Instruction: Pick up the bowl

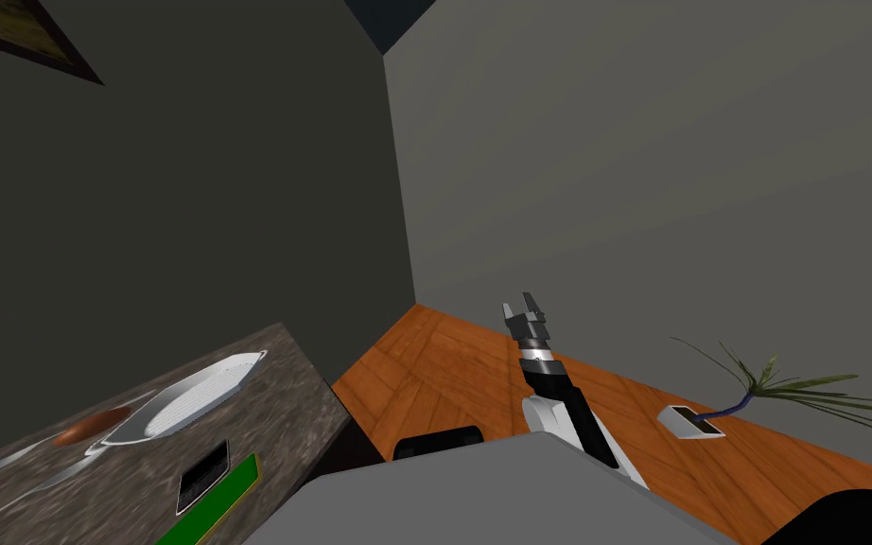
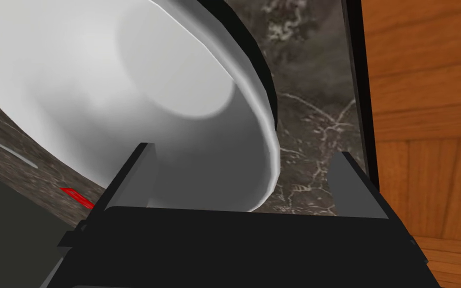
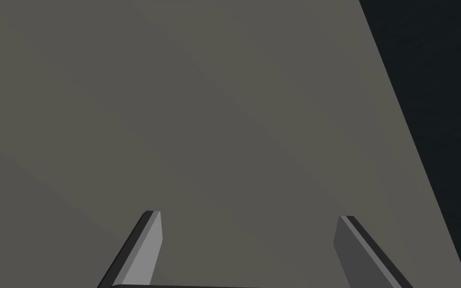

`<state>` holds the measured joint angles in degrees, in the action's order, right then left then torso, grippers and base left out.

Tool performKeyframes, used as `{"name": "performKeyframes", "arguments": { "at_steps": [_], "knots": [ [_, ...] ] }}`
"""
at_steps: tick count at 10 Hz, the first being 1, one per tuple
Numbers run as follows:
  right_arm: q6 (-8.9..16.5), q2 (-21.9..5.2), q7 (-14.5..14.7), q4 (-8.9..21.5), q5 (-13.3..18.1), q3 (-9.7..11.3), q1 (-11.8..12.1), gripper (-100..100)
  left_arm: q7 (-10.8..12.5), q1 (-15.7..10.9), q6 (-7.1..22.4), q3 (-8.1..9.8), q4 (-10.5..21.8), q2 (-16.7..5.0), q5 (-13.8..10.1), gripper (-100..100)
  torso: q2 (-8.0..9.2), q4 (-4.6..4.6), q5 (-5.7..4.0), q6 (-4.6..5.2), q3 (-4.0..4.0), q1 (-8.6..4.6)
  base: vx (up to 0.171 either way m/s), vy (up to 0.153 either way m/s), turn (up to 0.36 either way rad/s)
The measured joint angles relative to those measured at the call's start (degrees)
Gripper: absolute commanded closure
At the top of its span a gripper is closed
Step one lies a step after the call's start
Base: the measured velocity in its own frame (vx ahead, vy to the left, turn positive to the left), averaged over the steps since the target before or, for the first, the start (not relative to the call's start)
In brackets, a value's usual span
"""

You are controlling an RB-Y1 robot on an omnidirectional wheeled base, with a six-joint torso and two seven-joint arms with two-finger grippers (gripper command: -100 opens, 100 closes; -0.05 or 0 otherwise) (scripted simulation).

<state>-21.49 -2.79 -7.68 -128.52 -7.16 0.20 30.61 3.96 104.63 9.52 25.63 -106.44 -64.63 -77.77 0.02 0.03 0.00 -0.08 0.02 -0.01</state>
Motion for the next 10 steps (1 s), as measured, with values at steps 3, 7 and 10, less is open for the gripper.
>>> {"name": "performKeyframes", "arguments": {
  "at_steps": [3, 7, 10],
  "knots": [
    [0.00, 0.00, 0.00, 0.00, 0.00, 0.00, 0.00, 0, 0.06, 0.01, 0.02, -0.01, -0.01, 0.02, -0.05, 100, 0.03, 0.01, -0.02, 0.03, 0.02, -0.04, 0.000, 0.000, 0.005],
    [0.00, 0.00, 0.00, 0.00, 0.00, 0.00, -0.01, 0, -0.02, 1.27, -0.11, 0.93, -0.58, -0.39, -0.80, 100, 0.08, 0.01, -0.10, 0.04, 0.04, -0.14, -0.011, -0.007, -0.001],
    [0.00, 0.00, 0.00, 0.00, 0.00, 0.00, -0.01, 0, -0.51, 5.28, -1.06, 3.71, -2.29, -1.64, -3.48, 100, 0.14, 0.02, -0.15, 0.01, 0.08, -0.26, -0.023, -0.017, 0.003]
  ]
}}
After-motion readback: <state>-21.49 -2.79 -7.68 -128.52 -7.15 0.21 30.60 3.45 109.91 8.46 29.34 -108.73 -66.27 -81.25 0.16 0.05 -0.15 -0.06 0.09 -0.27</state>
